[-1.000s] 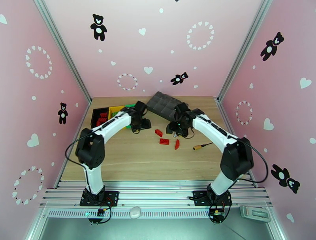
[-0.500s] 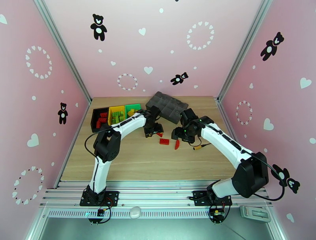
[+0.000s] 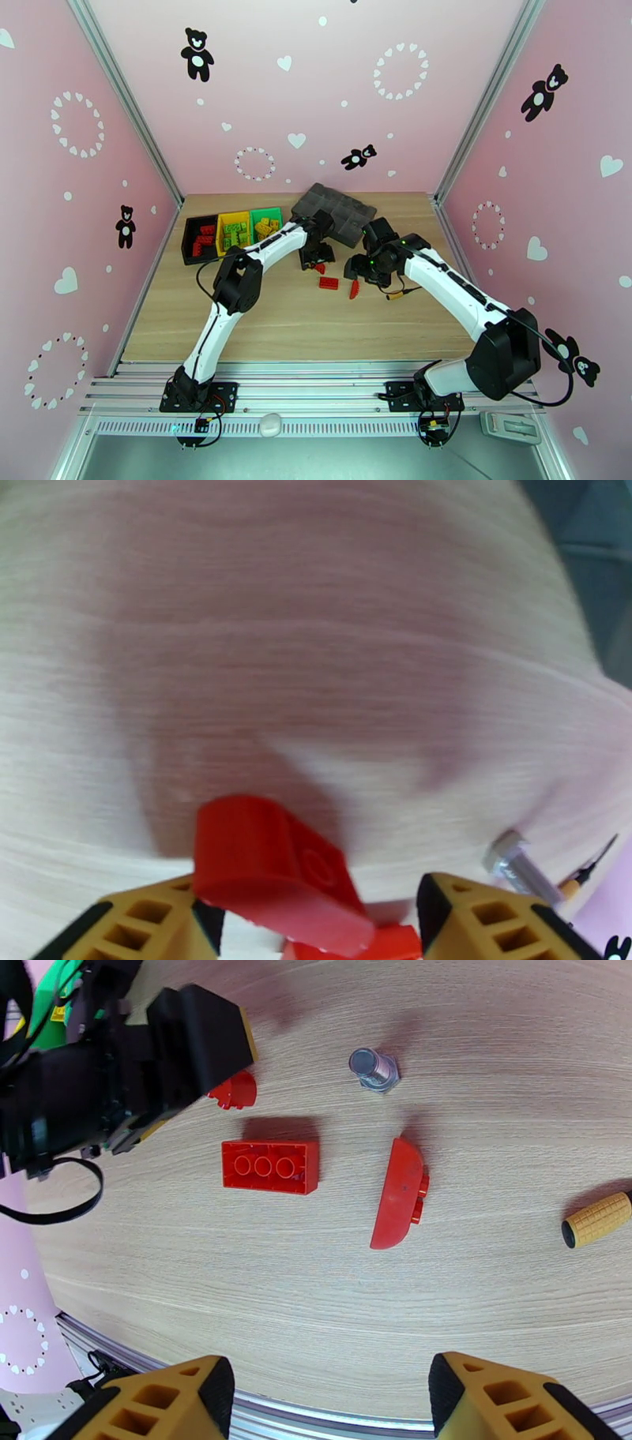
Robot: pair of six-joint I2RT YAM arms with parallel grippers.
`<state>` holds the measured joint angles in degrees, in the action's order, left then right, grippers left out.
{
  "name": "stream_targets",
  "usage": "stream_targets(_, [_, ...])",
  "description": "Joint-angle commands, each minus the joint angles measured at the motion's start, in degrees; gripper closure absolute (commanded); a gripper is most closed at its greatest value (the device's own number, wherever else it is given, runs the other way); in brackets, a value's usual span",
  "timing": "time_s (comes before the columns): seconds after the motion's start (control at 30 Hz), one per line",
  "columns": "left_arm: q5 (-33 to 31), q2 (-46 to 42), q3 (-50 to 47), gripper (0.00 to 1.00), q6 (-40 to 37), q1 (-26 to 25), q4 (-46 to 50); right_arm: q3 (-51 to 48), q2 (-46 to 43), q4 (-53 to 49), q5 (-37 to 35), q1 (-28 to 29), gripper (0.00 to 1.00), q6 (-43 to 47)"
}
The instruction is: Sort the legos into containers by color
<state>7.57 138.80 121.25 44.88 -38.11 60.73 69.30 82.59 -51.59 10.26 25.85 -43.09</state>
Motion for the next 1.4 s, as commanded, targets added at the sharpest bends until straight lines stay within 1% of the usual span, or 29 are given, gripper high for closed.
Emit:
stream_targets(0.0, [-2.57,0.87,1.8,0.4,-2.1,-0.81,3.47,-0.49,-0.94,0.44,0.11,-0.19,0.3,-0.45])
stream_targets(0.17, [-4.05,-0.43,1.27,0.55,-2.77,-0.86,2.78,-0.64,-0.11,1.34,0.95,-0.23,0.3,-0.82])
stream_targets(0.23, [-4.39,-0.98,1.56,0.62,-3.13,-0.84,2.33,-0.58,0.27,1.96,1.62,-0.2,0.3,-1.01])
stream_targets(0.33, [-4.92,-1.92,2.17,0.7,-4.03,-0.83,2.11,-0.65,0.72,3.03,2.59,-0.12,0.31,-1.41])
stream_targets(0.43, [-5.26,-3.14,3.0,0.73,-5.44,-0.79,2.2,-0.19,1.54,3.78,3.24,0.46,0.31,-1.57])
stream_targets(0.57, [-5.02,-6.3,2.54,0.75,-7.28,-0.47,1.41,1.24,3.29,4.4,3.57,1.6,0.31,-1.8])
stream_targets(0.67, [-5.12,-10.15,0.45,0.75,-8.7,0.57,0.34,3.89,5.83,5.08,4.14,3.56,0.31,-1.91])
stream_targets(0.77, [-5.38,-15.35,-3.96,0.76,-9.28,2.79,-1.19,8.37,10.05,5.1,5.22,6.37,0.31,-1.25])
stream_targets(0.87, [-5.63,-21.23,-10.08,0.76,-9.3,6.39,-2.88,13.78,15.35,4.97,6.71,8.93,0.32,-0.57])
stream_targets(0.97, [-6.29,-27.85,-16.52,0.76,-9.4,11.25,-4.29,20.34,20.85,3.86,8.45,10.99,0.32,0.59])
stream_targets(1.13, [-6.3,-36.41,-25.1,0.75,-10.44,22.31,-4.79,31.8,29.46,0.23,11.16,13.16,0.33,2.88])
stream_targets(1.27, [-6.23,-39.31,-27.63,0.75,-12.29,31.17,-3.49,38.93,34.63,-1.78,13.01,13.63,0.33,3.82])
stream_targets(1.37, [-5.49,-38.87,-27.66,0.75,-13.88,37.45,-2.36,42.78,37.47,-2.91,14.19,13.62,0.33,4.18])
